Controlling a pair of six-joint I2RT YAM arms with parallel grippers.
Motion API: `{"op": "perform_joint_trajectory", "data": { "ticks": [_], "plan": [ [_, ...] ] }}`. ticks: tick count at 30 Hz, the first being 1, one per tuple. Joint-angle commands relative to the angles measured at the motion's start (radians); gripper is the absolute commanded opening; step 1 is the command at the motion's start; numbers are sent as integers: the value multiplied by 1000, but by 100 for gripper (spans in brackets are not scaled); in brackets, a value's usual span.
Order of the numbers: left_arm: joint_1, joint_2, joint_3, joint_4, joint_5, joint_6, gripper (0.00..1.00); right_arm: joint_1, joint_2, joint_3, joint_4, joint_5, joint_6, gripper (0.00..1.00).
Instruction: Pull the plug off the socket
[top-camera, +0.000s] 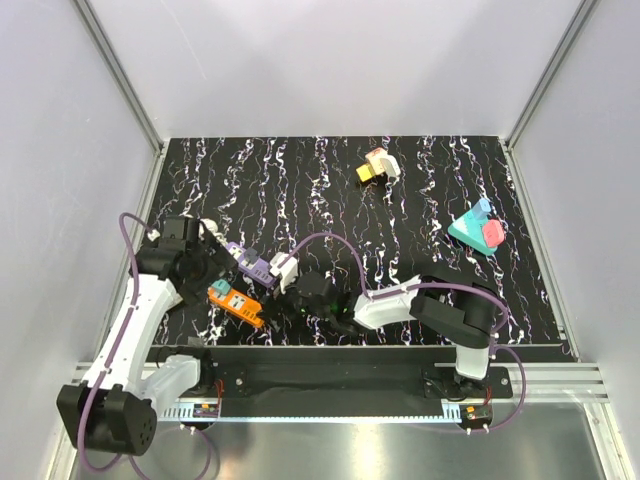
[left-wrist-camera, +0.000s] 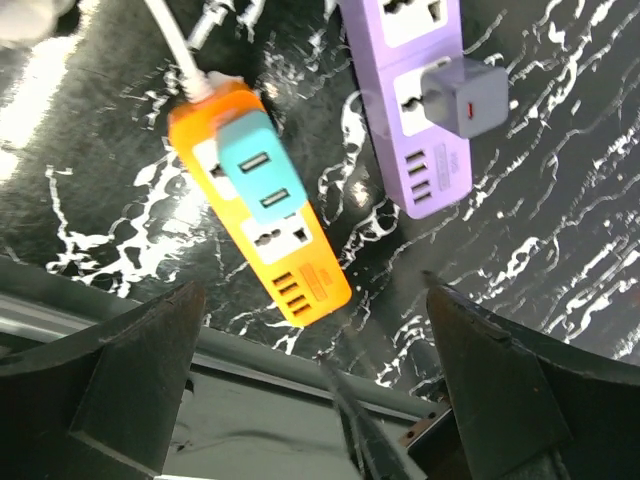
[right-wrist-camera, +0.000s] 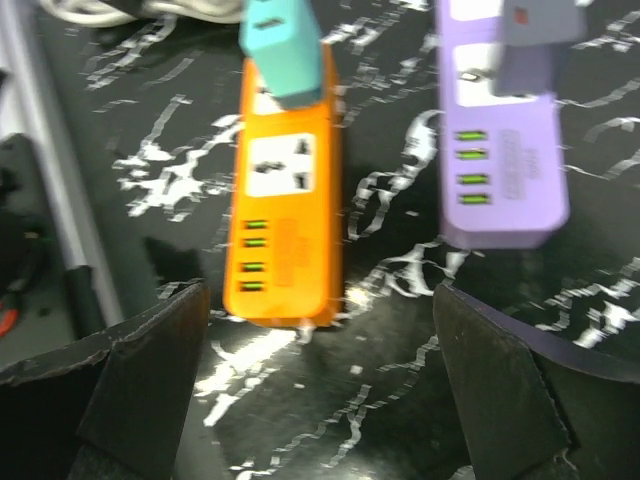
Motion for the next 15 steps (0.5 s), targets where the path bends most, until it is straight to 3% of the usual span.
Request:
{"op": "perform_joint_trajectory", "data": {
  "ticks": [1,8,15],
  "plan": [
    [5,-48,15,3,-118,-15,99,-1,15,-11,59,79,-41,100],
    [10,-139,1,-18,-190,-61,97,-3,49,0,79,35,8,98],
    [10,-167,-32,9,-149,-43,95,-1,68,-21,163,-69,66,91]
  ]
}}
